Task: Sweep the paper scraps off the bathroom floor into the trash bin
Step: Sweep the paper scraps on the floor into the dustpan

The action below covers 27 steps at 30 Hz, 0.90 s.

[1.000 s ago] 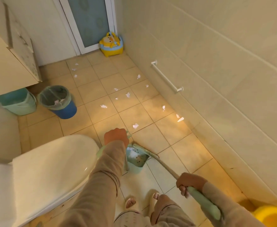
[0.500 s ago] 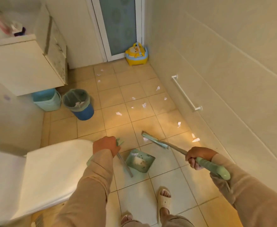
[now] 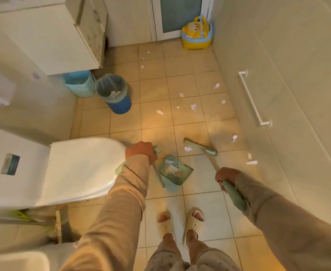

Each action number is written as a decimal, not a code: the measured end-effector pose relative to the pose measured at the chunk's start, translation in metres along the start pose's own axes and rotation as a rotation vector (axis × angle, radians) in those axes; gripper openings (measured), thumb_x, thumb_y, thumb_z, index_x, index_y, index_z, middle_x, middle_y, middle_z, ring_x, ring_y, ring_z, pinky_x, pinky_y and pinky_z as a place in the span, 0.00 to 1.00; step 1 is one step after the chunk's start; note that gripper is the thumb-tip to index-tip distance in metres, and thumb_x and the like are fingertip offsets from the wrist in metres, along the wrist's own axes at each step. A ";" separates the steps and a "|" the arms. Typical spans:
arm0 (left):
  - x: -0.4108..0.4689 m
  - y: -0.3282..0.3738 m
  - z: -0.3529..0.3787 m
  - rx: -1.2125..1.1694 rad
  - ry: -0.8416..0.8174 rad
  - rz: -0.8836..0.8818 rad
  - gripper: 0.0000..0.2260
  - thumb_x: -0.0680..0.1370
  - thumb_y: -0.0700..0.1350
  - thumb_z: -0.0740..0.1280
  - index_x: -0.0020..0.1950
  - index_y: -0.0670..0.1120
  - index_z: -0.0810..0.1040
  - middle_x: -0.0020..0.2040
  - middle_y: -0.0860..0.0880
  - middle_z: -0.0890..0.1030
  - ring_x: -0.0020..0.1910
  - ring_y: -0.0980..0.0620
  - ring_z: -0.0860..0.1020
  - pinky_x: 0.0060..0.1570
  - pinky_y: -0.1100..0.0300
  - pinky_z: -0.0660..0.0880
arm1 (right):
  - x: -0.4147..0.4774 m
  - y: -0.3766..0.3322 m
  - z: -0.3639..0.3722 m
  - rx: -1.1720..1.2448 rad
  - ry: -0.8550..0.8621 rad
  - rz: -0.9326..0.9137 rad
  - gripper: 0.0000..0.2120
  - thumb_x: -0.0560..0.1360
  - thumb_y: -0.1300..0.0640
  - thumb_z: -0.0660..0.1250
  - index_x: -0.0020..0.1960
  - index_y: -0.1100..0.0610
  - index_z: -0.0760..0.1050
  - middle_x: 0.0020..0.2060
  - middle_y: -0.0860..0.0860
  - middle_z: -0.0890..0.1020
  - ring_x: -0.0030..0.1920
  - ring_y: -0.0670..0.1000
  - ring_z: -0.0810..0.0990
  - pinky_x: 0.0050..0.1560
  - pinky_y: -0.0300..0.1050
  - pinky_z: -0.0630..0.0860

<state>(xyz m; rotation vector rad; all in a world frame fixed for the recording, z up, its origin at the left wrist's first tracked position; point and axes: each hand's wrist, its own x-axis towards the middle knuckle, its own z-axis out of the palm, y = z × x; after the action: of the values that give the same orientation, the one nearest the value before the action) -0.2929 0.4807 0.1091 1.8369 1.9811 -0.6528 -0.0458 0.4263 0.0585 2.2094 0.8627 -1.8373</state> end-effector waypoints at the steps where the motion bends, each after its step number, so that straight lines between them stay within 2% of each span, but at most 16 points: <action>1: 0.000 0.001 0.001 -0.005 0.002 -0.004 0.17 0.77 0.53 0.61 0.61 0.45 0.75 0.61 0.45 0.78 0.60 0.44 0.76 0.57 0.55 0.72 | -0.003 0.008 0.007 -0.023 -0.020 0.017 0.07 0.75 0.66 0.56 0.41 0.64 0.71 0.20 0.53 0.74 0.25 0.50 0.72 0.28 0.40 0.69; 2: 0.000 0.002 0.001 -0.007 0.005 -0.005 0.17 0.77 0.52 0.61 0.61 0.45 0.75 0.61 0.45 0.78 0.60 0.44 0.76 0.57 0.55 0.72 | -0.008 0.017 0.014 -0.033 -0.024 0.048 0.07 0.75 0.66 0.55 0.49 0.65 0.71 0.22 0.53 0.74 0.25 0.49 0.71 0.28 0.38 0.69; 3: 0.000 0.003 0.001 -0.007 0.012 -0.003 0.16 0.77 0.52 0.61 0.61 0.45 0.75 0.61 0.44 0.78 0.60 0.44 0.76 0.56 0.54 0.73 | -0.011 0.026 0.020 -0.059 -0.027 0.072 0.08 0.75 0.65 0.55 0.52 0.66 0.69 0.22 0.53 0.73 0.26 0.49 0.69 0.29 0.37 0.69; 5: -0.001 0.004 0.001 -0.003 0.026 0.011 0.16 0.77 0.51 0.61 0.61 0.45 0.75 0.60 0.44 0.78 0.59 0.44 0.76 0.56 0.54 0.73 | -0.021 0.040 0.034 -0.110 -0.034 0.064 0.06 0.76 0.65 0.54 0.44 0.65 0.68 0.23 0.53 0.72 0.26 0.47 0.68 0.28 0.36 0.68; 7: -0.001 0.003 0.001 -0.002 0.030 0.024 0.16 0.77 0.51 0.62 0.61 0.45 0.75 0.60 0.44 0.78 0.59 0.44 0.76 0.56 0.55 0.73 | -0.031 0.055 0.046 -0.156 -0.047 0.049 0.11 0.76 0.67 0.54 0.36 0.61 0.64 0.27 0.53 0.70 0.26 0.47 0.68 0.28 0.35 0.68; 9: -0.003 0.002 0.001 -0.002 0.033 0.035 0.16 0.77 0.51 0.62 0.61 0.45 0.75 0.60 0.44 0.78 0.59 0.44 0.76 0.55 0.55 0.73 | -0.037 0.066 0.056 -0.098 -0.084 0.037 0.13 0.75 0.69 0.56 0.34 0.58 0.63 0.29 0.53 0.69 0.27 0.47 0.68 0.26 0.34 0.68; 11: -0.006 0.000 0.003 0.009 0.031 0.055 0.15 0.77 0.50 0.62 0.60 0.45 0.75 0.59 0.45 0.78 0.58 0.45 0.77 0.54 0.56 0.73 | -0.042 0.070 0.062 -0.025 -0.111 0.076 0.13 0.75 0.69 0.55 0.34 0.60 0.65 0.26 0.54 0.70 0.25 0.47 0.69 0.22 0.36 0.68; 12: -0.008 0.000 0.004 0.017 0.032 0.067 0.15 0.77 0.49 0.61 0.60 0.44 0.75 0.59 0.45 0.78 0.58 0.45 0.77 0.53 0.57 0.73 | -0.044 0.071 0.060 0.054 -0.136 0.108 0.12 0.75 0.69 0.54 0.34 0.61 0.65 0.22 0.54 0.70 0.23 0.47 0.69 0.20 0.36 0.67; 14: -0.014 -0.001 0.008 0.025 0.038 0.085 0.14 0.77 0.48 0.61 0.60 0.45 0.76 0.58 0.45 0.79 0.57 0.45 0.77 0.52 0.57 0.73 | -0.043 0.073 0.049 0.362 -0.211 0.156 0.12 0.76 0.68 0.54 0.34 0.60 0.64 0.16 0.52 0.69 0.16 0.46 0.67 0.17 0.33 0.65; 16: -0.020 -0.004 0.011 0.025 0.043 0.098 0.14 0.77 0.48 0.60 0.60 0.45 0.76 0.58 0.45 0.79 0.57 0.45 0.78 0.51 0.58 0.73 | -0.045 0.078 0.031 0.713 -0.260 0.138 0.12 0.77 0.67 0.54 0.36 0.58 0.64 0.15 0.52 0.69 0.13 0.47 0.67 0.16 0.31 0.64; 19: -0.026 -0.010 0.012 0.024 0.041 0.131 0.14 0.78 0.48 0.60 0.60 0.45 0.75 0.59 0.45 0.79 0.57 0.46 0.77 0.52 0.58 0.73 | -0.050 0.086 0.025 1.073 -0.357 0.091 0.16 0.80 0.64 0.48 0.35 0.59 0.64 0.15 0.53 0.70 0.13 0.48 0.69 0.14 0.33 0.67; 21: -0.027 -0.012 0.011 0.030 0.039 0.163 0.15 0.78 0.49 0.59 0.62 0.45 0.74 0.60 0.45 0.78 0.58 0.46 0.77 0.54 0.58 0.73 | -0.055 0.086 0.036 1.184 -0.363 0.079 0.17 0.80 0.65 0.48 0.34 0.59 0.63 0.14 0.53 0.69 0.12 0.48 0.69 0.13 0.33 0.67; 27: -0.024 -0.007 0.014 0.146 0.065 0.290 0.16 0.79 0.51 0.57 0.61 0.45 0.74 0.60 0.45 0.79 0.57 0.46 0.77 0.51 0.58 0.73 | -0.074 0.082 0.058 1.188 -0.103 0.025 0.18 0.78 0.68 0.51 0.31 0.57 0.61 0.12 0.53 0.67 0.10 0.47 0.66 0.17 0.26 0.64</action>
<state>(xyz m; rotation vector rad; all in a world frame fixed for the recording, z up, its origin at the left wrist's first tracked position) -0.2983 0.4532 0.1116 2.2033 1.6943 -0.6695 -0.0601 0.3074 0.0936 2.5130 -0.4708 -2.8344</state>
